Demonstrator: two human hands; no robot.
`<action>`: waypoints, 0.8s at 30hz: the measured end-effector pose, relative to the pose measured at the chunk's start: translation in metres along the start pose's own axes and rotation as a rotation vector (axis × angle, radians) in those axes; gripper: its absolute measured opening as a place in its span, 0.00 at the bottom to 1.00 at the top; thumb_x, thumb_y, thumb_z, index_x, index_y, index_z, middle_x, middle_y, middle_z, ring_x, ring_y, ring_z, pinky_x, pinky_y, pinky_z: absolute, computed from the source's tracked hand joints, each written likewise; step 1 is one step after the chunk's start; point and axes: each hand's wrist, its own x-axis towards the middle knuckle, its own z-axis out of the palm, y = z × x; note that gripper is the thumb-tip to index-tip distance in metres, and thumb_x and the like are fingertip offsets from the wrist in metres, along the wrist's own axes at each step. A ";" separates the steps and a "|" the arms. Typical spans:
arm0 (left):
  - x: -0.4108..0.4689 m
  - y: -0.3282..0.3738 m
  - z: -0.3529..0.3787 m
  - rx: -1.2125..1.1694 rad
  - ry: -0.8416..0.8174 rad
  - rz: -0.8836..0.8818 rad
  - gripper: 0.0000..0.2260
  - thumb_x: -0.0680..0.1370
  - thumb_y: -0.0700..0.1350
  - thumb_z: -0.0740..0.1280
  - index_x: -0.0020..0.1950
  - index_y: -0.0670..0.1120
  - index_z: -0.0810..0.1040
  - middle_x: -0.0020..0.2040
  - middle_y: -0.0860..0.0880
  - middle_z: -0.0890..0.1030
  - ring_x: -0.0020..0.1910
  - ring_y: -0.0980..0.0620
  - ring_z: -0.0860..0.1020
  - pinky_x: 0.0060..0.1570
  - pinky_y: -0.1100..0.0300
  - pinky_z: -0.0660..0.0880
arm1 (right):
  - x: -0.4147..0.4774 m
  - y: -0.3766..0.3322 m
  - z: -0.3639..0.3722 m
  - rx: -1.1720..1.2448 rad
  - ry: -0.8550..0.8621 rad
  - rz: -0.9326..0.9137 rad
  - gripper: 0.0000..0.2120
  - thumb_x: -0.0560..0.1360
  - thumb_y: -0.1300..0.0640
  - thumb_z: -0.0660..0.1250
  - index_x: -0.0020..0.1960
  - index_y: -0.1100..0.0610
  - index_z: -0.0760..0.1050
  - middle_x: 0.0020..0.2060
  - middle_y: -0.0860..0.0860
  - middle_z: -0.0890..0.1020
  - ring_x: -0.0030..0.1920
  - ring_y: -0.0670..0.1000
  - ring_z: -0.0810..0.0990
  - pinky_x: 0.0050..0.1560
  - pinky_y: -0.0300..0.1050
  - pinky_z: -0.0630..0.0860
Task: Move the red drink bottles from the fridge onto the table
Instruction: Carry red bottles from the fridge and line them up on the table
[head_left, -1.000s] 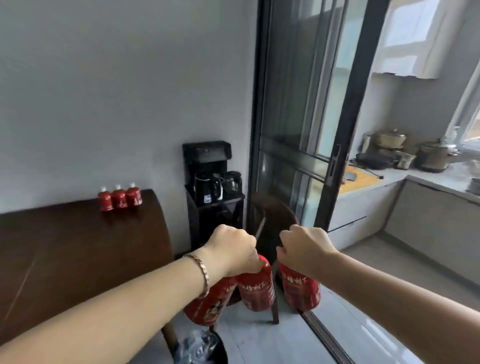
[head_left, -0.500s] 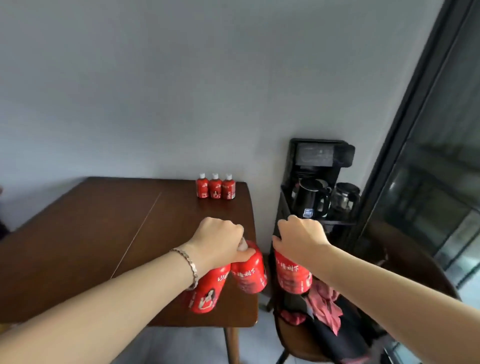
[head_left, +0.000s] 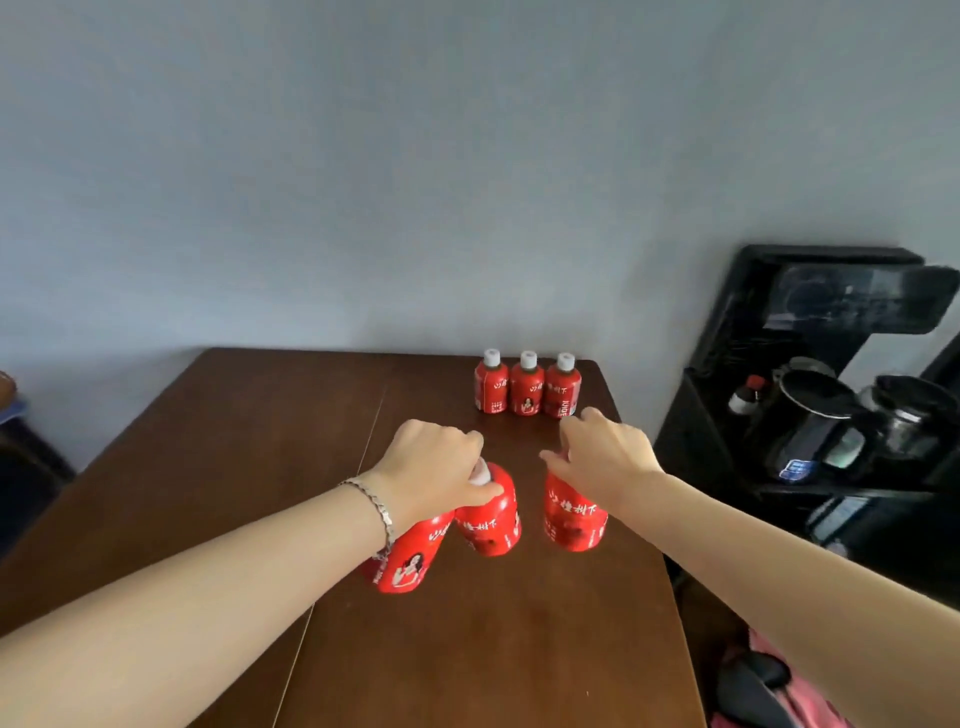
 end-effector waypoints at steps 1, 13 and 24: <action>0.010 -0.011 0.008 -0.004 -0.013 -0.011 0.19 0.77 0.62 0.55 0.45 0.46 0.69 0.39 0.51 0.76 0.40 0.49 0.78 0.36 0.58 0.66 | 0.018 -0.002 0.007 0.023 -0.020 0.004 0.18 0.78 0.42 0.58 0.55 0.56 0.73 0.51 0.52 0.75 0.48 0.53 0.79 0.47 0.48 0.78; 0.111 -0.122 0.121 -0.227 -0.076 -0.241 0.19 0.78 0.57 0.60 0.64 0.49 0.65 0.57 0.52 0.78 0.50 0.52 0.80 0.49 0.61 0.76 | 0.200 -0.039 0.084 0.108 -0.126 -0.119 0.17 0.80 0.45 0.56 0.58 0.58 0.70 0.55 0.54 0.72 0.48 0.56 0.79 0.40 0.45 0.71; 0.182 -0.202 0.203 -0.263 -0.098 -0.342 0.16 0.79 0.55 0.60 0.62 0.48 0.66 0.54 0.50 0.76 0.49 0.48 0.79 0.43 0.58 0.72 | 0.344 -0.098 0.119 0.009 -0.133 -0.140 0.19 0.81 0.47 0.54 0.62 0.60 0.67 0.59 0.57 0.70 0.52 0.60 0.79 0.39 0.47 0.66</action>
